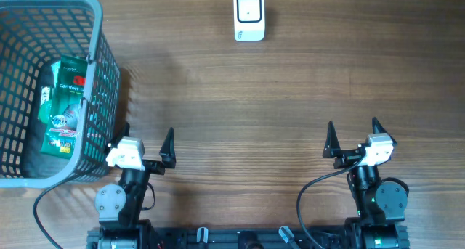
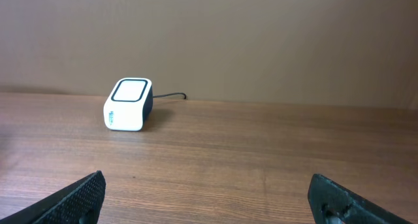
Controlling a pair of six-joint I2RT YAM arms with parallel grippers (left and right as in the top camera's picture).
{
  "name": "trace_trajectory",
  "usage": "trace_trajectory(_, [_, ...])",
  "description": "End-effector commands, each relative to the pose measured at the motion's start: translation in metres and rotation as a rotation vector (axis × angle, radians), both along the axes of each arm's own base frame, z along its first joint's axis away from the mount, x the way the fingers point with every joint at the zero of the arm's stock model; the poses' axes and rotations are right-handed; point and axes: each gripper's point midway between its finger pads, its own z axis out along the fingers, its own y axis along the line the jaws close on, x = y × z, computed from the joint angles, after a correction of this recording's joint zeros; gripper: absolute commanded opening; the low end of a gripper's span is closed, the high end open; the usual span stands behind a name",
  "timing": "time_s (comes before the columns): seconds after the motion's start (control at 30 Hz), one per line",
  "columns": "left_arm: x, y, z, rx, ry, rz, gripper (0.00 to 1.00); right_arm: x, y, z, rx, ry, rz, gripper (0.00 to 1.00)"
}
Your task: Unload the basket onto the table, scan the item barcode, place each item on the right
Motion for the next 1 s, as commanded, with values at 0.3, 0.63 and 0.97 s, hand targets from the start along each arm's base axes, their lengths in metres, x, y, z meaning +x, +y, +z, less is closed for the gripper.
trace_trajectory(0.3, [-0.025,-0.056,0.08,-0.025,-0.262,-0.348,1.0,0.0,0.003,0.001,-0.012,-0.007,0.016,1.0])
trace_trajectory(0.63, [-0.05,-0.057,0.261,-0.095,-0.356,-0.369,1.0,0.0,0.003,0.001,-0.012,-0.007,0.016,1.0])
trace_trajectory(0.97, [0.059,-0.015,0.222,-0.205,0.292,-0.117,1.0,0.0,0.003,0.001,-0.012,-0.007,0.016,1.0])
